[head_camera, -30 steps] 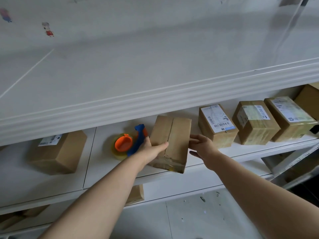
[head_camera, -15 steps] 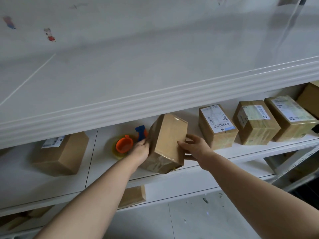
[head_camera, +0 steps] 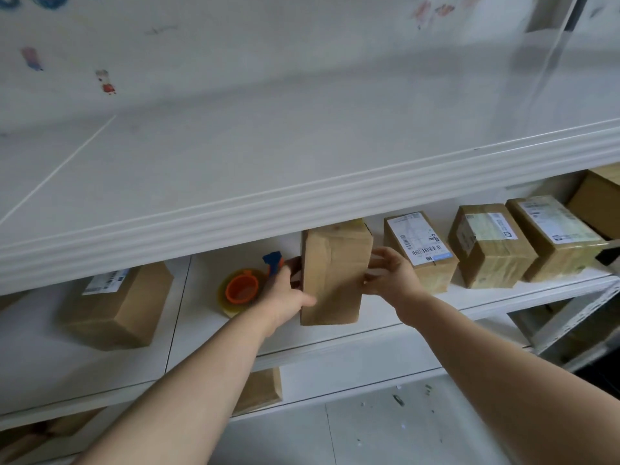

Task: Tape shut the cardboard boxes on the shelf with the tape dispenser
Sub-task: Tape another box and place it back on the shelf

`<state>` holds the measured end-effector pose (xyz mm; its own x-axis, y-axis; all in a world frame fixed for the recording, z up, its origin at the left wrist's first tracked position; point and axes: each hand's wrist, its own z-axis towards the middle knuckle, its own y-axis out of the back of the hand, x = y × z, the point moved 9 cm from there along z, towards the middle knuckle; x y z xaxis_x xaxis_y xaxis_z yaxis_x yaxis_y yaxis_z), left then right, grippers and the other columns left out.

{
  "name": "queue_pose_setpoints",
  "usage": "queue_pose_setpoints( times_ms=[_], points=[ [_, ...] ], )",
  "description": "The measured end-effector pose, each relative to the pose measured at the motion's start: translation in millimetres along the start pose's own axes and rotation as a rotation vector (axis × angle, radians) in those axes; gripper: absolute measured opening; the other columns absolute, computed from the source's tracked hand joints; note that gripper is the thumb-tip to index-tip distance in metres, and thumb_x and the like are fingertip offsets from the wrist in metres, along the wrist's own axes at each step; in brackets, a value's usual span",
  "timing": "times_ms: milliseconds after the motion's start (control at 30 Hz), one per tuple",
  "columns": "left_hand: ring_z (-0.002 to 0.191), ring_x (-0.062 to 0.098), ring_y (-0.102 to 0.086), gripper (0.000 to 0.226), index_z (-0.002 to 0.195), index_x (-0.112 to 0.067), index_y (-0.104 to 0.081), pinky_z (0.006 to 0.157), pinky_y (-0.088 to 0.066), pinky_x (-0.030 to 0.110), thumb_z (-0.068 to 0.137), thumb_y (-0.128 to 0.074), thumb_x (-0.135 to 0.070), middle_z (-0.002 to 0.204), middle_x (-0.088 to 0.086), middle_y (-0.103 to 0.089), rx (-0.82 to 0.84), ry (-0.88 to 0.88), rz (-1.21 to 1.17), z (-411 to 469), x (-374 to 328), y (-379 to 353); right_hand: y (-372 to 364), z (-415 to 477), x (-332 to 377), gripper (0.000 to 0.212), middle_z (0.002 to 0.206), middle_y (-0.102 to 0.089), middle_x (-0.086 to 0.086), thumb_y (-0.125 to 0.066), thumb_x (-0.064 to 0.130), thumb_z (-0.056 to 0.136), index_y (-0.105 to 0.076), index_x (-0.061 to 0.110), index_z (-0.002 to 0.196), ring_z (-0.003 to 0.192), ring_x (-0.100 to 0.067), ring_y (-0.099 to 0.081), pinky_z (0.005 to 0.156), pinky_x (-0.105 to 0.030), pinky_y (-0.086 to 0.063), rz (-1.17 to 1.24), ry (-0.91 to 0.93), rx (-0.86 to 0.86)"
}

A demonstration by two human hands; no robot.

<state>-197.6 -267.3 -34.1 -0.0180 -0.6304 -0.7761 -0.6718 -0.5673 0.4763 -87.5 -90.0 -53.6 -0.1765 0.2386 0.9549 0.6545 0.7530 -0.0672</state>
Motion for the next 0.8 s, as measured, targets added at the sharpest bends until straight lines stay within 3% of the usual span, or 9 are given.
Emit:
queue_pose_setpoints(
  times_ms=[100, 200, 267, 333, 400, 467, 600, 700, 800],
  points=[
    [0.117, 0.024, -0.048, 0.072, 0.137, -0.027, -0.038, 0.097, -0.044, 0.036, 0.077, -0.059, 0.007, 0.130, 0.001, -0.049, 0.036, 0.054, 0.068, 8, 15, -11, 3, -12, -15, 0.048, 0.086, -0.062, -0.004, -0.034, -0.024, 0.080, -0.059, 0.014, 0.097, 0.073, -0.019, -0.063, 0.073, -0.036, -0.054, -0.007, -0.091, -0.006],
    [0.114, 0.027, -0.050, 0.051, 0.123, -0.019, -0.047, 0.096, -0.050, 0.045, 0.083, -0.044, 0.012, 0.126, 0.007, -0.050, 0.009, 0.138, -0.098, 10, 27, -10, 6, -20, -21, 0.032, 0.088, -0.067, -0.004, -0.036, -0.007, 0.090, -0.061, 0.012, 0.094, 0.086, -0.020, -0.066, 0.081, -0.040, -0.054, 0.039, -0.145, 0.020],
    [0.119, 0.029, -0.050, 0.037, 0.129, -0.011, -0.047, 0.092, -0.050, 0.051, 0.094, -0.037, -0.001, 0.131, 0.012, -0.051, 0.006, 0.198, -0.335, 11, 34, -9, 3, -22, -20, 0.022, 0.095, -0.069, -0.005, -0.041, 0.007, 0.094, -0.063, 0.012, 0.095, 0.097, -0.023, -0.066, 0.085, -0.044, -0.053, 0.074, -0.170, 0.047],
    [0.125, 0.031, -0.047, 0.038, 0.134, -0.018, -0.049, 0.087, -0.051, 0.055, 0.099, -0.038, -0.029, 0.137, 0.012, -0.050, 0.029, 0.209, -0.478, 9, 33, -11, 0, -22, -19, 0.019, 0.101, -0.069, -0.005, -0.048, 0.020, 0.093, -0.063, 0.011, 0.102, 0.101, -0.023, -0.066, 0.086, -0.046, -0.052, 0.070, -0.191, 0.044],
    [0.131, 0.030, -0.043, 0.058, 0.136, -0.030, -0.048, 0.086, -0.050, 0.055, 0.087, -0.048, -0.061, 0.141, 0.006, -0.047, 0.094, 0.203, -0.536, 8, 29, -15, -1, -22, -22, 0.034, 0.104, -0.069, -0.006, -0.055, 0.038, 0.092, -0.060, 0.011, 0.112, 0.100, -0.022, -0.066, 0.087, -0.047, -0.053, 0.016, -0.214, 0.028],
    [0.133, 0.027, -0.042, 0.081, 0.137, -0.038, -0.045, 0.098, -0.040, 0.059, 0.067, -0.059, -0.077, 0.141, -0.001, -0.049, 0.162, 0.169, -0.499, 5, 21, -18, -2, -23, -26, 0.057, 0.103, -0.070, -0.008, -0.057, 0.059, 0.085, -0.054, 0.013, 0.119, 0.096, -0.021, -0.068, 0.087, -0.048, -0.053, -0.070, -0.256, 0.033],
    [0.137, 0.027, -0.037, 0.078, 0.127, -0.033, -0.054, 0.113, -0.014, 0.063, 0.058, -0.076, -0.061, 0.141, 0.001, -0.051, 0.214, 0.079, -0.523, 7, 13, -18, -8, -26, -26, 0.079, 0.105, -0.068, -0.012, -0.054, 0.079, 0.071, -0.038, 0.029, 0.130, 0.096, -0.024, -0.068, 0.088, -0.051, -0.051, -0.120, -0.295, 0.090],
    [0.139, 0.027, -0.033, 0.077, 0.128, -0.035, -0.053, 0.111, -0.019, 0.064, 0.059, -0.076, -0.061, 0.144, 0.001, -0.048, 0.142, 0.050, -0.546, 10, 13, -8, -11, -26, -21, 0.069, 0.115, -0.062, -0.013, -0.051, 0.065, 0.085, -0.034, 0.026, 0.138, 0.102, -0.028, -0.065, 0.095, -0.055, -0.047, -0.119, -0.276, 0.103],
    [0.137, 0.028, -0.035, 0.059, 0.128, -0.038, -0.052, 0.105, -0.029, 0.063, 0.075, -0.070, -0.056, 0.144, 0.000, -0.047, 0.113, 0.048, -0.538, 10, 13, -4, -12, -24, -18, 0.075, 0.143, -0.042, -0.009, -0.047, 0.067, 0.085, -0.023, 0.033, 0.148, 0.120, -0.034, -0.051, 0.099, -0.058, -0.041, -0.111, -0.279, 0.083]
  ],
)
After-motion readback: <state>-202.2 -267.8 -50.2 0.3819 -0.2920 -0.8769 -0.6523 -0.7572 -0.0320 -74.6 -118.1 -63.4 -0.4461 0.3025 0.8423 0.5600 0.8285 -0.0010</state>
